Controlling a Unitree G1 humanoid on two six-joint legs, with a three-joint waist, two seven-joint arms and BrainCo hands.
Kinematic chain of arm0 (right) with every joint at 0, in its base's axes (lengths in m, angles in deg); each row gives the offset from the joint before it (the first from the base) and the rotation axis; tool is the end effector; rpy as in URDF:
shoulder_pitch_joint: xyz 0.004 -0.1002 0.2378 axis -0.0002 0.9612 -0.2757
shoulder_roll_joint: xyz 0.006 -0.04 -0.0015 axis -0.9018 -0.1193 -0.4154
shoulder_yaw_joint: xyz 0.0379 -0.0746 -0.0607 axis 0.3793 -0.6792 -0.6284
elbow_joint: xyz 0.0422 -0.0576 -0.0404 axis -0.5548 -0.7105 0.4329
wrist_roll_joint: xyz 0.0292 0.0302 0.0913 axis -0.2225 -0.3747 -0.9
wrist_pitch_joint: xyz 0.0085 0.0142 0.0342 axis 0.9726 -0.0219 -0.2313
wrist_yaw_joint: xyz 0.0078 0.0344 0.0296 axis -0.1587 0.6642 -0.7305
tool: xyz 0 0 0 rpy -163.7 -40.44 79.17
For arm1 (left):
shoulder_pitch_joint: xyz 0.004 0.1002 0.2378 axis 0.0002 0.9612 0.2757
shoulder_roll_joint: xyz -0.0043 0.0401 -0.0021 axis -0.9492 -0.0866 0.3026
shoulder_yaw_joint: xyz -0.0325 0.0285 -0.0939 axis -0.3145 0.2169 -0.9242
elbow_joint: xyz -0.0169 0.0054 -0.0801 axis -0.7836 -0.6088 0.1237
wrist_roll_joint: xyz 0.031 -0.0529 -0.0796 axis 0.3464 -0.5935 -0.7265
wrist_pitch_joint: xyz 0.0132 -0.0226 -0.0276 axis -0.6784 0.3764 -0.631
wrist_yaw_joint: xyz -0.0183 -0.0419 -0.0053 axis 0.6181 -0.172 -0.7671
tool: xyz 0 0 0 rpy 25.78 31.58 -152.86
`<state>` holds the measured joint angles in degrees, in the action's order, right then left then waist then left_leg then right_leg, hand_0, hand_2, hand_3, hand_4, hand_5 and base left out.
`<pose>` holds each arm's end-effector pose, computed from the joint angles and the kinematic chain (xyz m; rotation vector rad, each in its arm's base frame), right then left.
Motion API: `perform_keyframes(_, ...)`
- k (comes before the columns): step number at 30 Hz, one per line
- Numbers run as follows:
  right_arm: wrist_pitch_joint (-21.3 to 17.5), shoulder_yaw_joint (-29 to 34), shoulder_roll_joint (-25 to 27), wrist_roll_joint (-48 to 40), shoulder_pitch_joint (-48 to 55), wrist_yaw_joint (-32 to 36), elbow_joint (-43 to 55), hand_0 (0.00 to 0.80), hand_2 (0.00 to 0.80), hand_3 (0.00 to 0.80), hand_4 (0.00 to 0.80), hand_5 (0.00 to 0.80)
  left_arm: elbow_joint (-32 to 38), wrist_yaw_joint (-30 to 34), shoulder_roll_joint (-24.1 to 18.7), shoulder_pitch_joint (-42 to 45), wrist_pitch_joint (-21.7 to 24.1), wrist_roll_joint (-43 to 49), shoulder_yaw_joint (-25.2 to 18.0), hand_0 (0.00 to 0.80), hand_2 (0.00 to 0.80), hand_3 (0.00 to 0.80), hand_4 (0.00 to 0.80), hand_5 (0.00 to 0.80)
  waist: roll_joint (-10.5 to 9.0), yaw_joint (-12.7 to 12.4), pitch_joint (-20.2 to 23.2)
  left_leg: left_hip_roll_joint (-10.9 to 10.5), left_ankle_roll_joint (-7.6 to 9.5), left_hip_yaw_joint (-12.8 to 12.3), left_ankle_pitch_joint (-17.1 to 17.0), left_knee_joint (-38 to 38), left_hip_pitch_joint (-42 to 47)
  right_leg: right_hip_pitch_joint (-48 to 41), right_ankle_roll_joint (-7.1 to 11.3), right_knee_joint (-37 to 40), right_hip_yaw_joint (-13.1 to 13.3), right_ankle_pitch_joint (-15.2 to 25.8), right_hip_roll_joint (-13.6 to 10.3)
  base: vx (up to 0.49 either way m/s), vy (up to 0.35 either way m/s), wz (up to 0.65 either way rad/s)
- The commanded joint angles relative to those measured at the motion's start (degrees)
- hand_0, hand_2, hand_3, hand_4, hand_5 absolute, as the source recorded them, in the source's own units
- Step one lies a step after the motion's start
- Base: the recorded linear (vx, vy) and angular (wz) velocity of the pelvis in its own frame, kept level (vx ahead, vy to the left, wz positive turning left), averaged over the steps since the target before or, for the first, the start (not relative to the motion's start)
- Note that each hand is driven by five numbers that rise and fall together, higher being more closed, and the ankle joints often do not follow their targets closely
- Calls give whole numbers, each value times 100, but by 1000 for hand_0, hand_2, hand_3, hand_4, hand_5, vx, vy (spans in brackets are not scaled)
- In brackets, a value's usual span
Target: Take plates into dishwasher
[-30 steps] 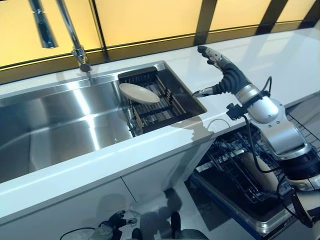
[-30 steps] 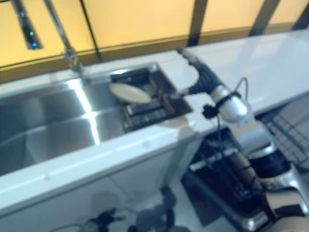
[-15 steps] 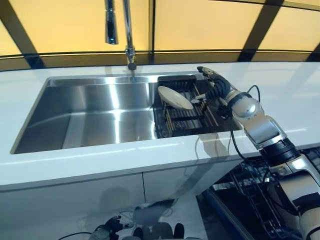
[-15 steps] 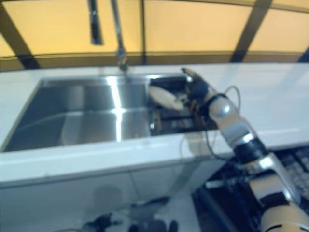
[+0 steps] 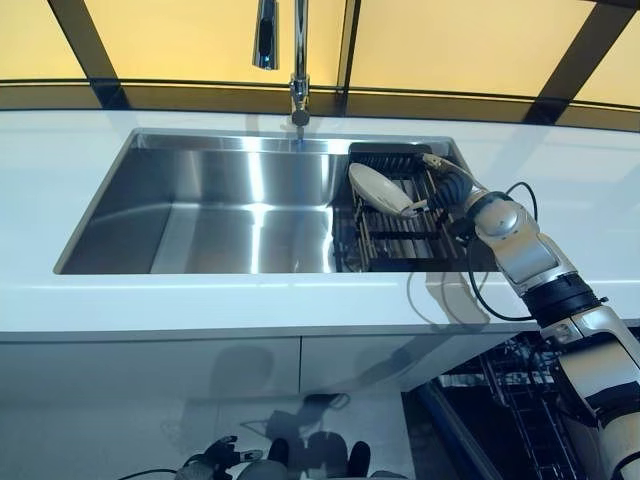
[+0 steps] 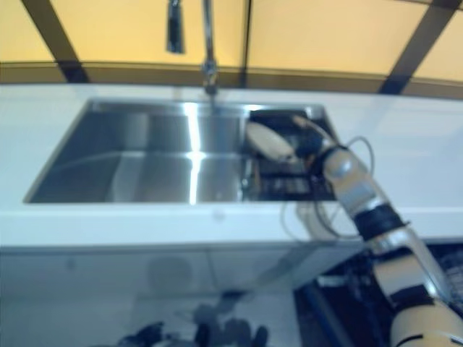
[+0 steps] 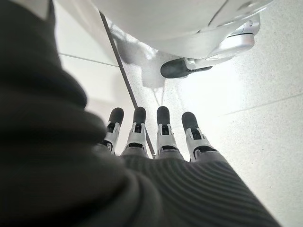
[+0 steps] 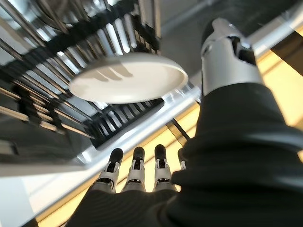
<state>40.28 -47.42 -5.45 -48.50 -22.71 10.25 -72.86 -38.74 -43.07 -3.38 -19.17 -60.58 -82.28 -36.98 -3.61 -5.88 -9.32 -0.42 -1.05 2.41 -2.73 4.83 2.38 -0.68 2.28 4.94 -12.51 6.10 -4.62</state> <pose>0.3304 -0.2120 0.1881 -0.8997 -0.0041 0.1532 0.0914 0.2222 -0.1087 0.3589 1.1414 -0.1072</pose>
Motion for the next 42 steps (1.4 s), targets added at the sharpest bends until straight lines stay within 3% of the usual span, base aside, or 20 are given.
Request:
perform_keyframes(1,-214,-363,396,283,-642,119,-139,0,0,0,0,0,-63,31,-189,-259,15,69,69,0,0,0,0,0,-163,-149,81,-314,298,-207,196,17,-11,-116,164,-124,150,-142,-11,3,-18,8)
perform_keyframes(20,-128,-494,208,443,-558,183,-293,0,0,0,0,0,67,12,-276,-280,-23,67,82,0,0,0,0,0,-211,-193,-94,-266,294,-209,185,17,-39,-72,188,-168,127,-136,10,1,-7,2)
perform_keyframes(42,64,-818,114,563,-1093,-461,-1078,0,0,0,0,0,307,28,-343,-464,-18,-70,331,0,0,0,0,0,-142,-337,-433,-224,249,-87,129,-64,-236,17,78,-254,64,-237,84,7,-26,2)
